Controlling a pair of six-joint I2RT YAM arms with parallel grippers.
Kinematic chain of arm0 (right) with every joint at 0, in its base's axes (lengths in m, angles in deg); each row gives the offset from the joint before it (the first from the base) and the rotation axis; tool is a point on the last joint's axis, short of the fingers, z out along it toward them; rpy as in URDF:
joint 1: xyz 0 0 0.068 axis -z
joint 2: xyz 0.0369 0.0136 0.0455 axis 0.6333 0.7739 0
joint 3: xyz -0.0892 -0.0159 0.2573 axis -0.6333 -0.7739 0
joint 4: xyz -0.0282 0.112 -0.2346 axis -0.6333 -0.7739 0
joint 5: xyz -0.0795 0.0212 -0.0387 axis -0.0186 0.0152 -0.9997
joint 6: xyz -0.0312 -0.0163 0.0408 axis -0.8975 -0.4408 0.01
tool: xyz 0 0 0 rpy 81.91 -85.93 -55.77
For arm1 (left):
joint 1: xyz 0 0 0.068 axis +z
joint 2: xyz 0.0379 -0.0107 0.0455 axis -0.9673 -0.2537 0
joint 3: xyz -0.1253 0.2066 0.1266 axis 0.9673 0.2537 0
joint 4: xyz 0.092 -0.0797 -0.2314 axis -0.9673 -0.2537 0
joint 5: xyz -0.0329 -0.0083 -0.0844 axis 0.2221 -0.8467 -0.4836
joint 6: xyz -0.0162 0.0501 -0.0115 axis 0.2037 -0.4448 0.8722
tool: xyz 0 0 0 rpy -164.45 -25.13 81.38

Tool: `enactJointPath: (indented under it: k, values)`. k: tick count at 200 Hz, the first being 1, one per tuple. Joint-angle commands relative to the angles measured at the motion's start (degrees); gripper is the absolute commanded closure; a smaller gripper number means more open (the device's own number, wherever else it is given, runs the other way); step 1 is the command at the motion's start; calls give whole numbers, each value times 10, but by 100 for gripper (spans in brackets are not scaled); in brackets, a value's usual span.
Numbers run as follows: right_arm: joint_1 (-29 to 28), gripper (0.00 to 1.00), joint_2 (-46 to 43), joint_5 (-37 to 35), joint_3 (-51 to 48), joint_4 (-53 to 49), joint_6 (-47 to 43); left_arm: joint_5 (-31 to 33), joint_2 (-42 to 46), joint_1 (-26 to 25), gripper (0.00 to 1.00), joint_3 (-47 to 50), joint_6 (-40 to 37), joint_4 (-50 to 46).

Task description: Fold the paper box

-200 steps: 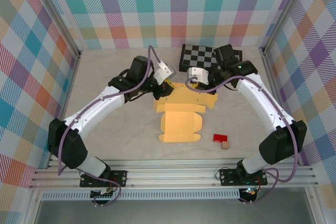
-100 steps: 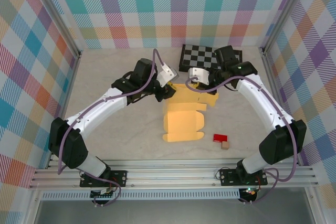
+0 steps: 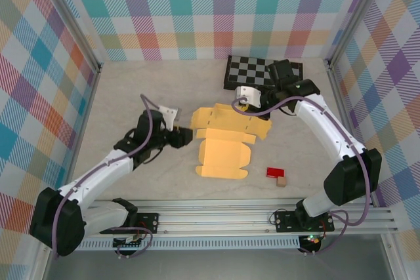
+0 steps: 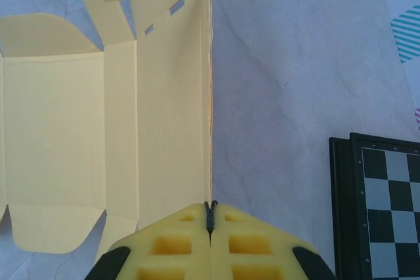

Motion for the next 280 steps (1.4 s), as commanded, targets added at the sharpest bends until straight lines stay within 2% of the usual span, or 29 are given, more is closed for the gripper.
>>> enactJointPath:
  k: [1,29,62,78,107,124,173,224,280]
  values:
    - [5,100,-5,38,-2,9,5,32,24,-2,48,61,79,82]
    - [5,100,3,46,1,9,8,50,16,-3,46,85,88,107]
    - [5,100,-2,52,-6,9,7,98,-34,-2,47,63,64,109]
    - [5,100,-9,58,-11,11,6,48,-60,0,47,54,39,147]
    - [5,100,-17,61,-17,13,6,-97,-95,-2,46,40,42,214]
    - [5,100,-18,61,-17,13,7,-126,-89,-9,46,39,44,228]
    - [5,100,-12,76,-5,7,14,-104,-85,-22,47,24,36,198]
    - [5,100,-17,85,-9,9,19,-92,-114,-68,44,-7,54,222]
    - [4,100,-27,104,-26,15,24,-54,-154,-76,47,-31,73,236]
